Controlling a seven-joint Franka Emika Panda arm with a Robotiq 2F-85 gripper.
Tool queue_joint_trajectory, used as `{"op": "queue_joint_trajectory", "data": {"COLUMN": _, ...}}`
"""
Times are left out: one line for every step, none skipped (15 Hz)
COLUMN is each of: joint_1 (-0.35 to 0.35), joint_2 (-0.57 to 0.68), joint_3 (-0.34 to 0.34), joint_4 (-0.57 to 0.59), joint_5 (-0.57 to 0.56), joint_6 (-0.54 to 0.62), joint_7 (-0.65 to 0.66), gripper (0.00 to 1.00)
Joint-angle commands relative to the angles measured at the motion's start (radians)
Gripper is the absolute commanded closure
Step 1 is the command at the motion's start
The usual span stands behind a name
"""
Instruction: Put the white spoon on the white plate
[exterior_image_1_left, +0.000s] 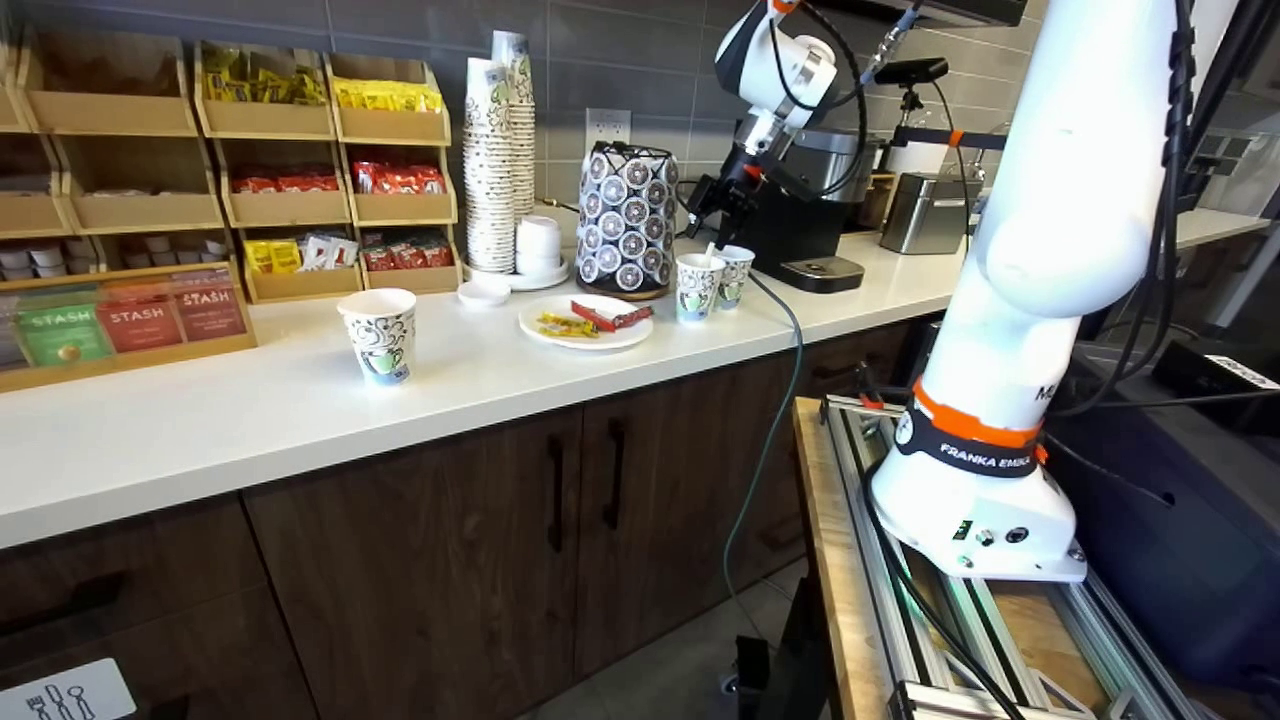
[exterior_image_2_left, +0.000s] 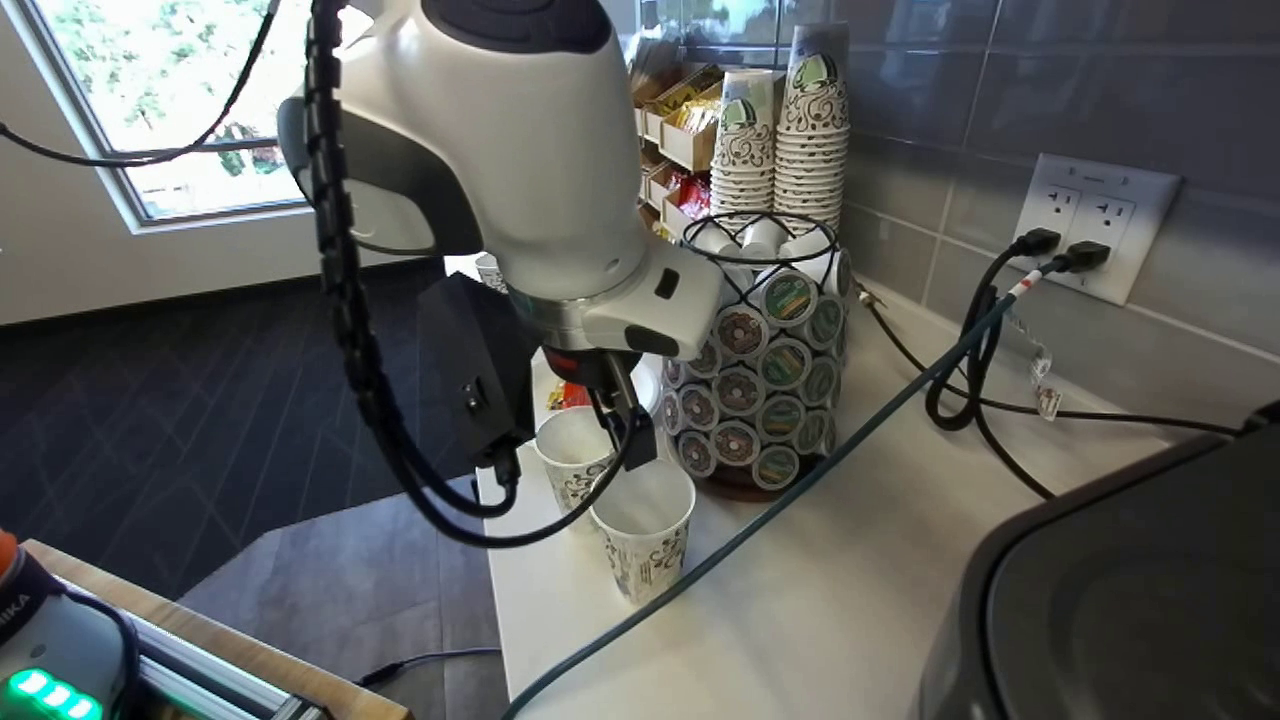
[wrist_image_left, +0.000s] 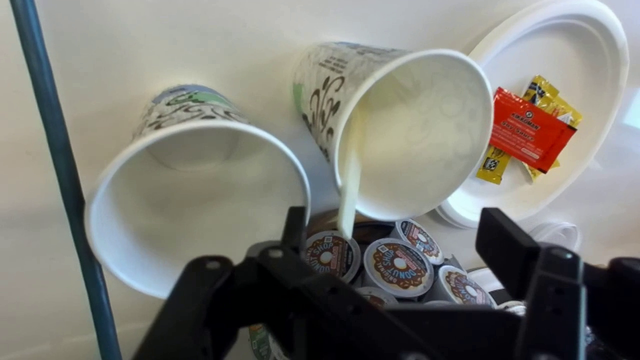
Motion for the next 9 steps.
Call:
{"op": "queue_joint_trajectory", "data": {"joint_1": -0.055, "joint_2": 0.045, "joint_3": 0.049, "joint_4": 0.025, "joint_5": 0.043, "joint_6": 0.000, "joint_7": -0.029, "gripper": 0.34}}
{"op": "queue_joint_trajectory", "data": {"joint_1": -0.065, "joint_2": 0.047, "joint_3": 0.059, "joint_4": 0.027, "joint_5": 0.041, "joint_6": -0.003, "joint_7": -0.025, "gripper": 0.32}}
{"op": "queue_joint_trajectory", "data": {"joint_1": -0.074, "joint_2": 0.048, "joint_3": 0.069, "joint_4": 0.029, "joint_5": 0.040, "joint_6": -0.003, "joint_7": -0.023, "gripper": 0.37}}
{"op": "queue_joint_trajectory", "data": {"joint_1": -0.082, "joint_2": 0.046, "joint_3": 0.077, "joint_4": 0.029, "joint_5": 0.033, "joint_6": -0.004, "joint_7": -0.015, "gripper": 0.43}}
{"op": "queue_joint_trajectory", "data": {"joint_1": -0.089, "joint_2": 0.044, "joint_3": 0.084, "joint_4": 0.029, "joint_5": 0.023, "joint_6": -0.006, "joint_7": -0.007, "gripper": 0.44}}
{"op": "queue_joint_trajectory", "data": {"joint_1": -0.095, "joint_2": 0.040, "joint_3": 0.091, "joint_4": 0.027, "joint_5": 0.015, "joint_6": -0.004, "joint_7": 0.001, "gripper": 0.45}}
{"op": "queue_joint_trajectory", "data": {"joint_1": -0.100, "joint_2": 0.035, "joint_3": 0.096, "joint_4": 0.026, "joint_5": 0.007, "joint_6": -0.005, "joint_7": 0.005, "gripper": 0.41}}
{"op": "queue_joint_trajectory", "data": {"joint_1": -0.104, "joint_2": 0.029, "joint_3": 0.100, "joint_4": 0.025, "joint_5": 0.000, "joint_6": -0.002, "joint_7": 0.007, "gripper": 0.37}}
{"op": "queue_joint_trajectory", "data": {"joint_1": -0.109, "joint_2": 0.026, "joint_3": 0.104, "joint_4": 0.025, "joint_5": -0.003, "joint_6": -0.002, "joint_7": 0.010, "gripper": 0.36}}
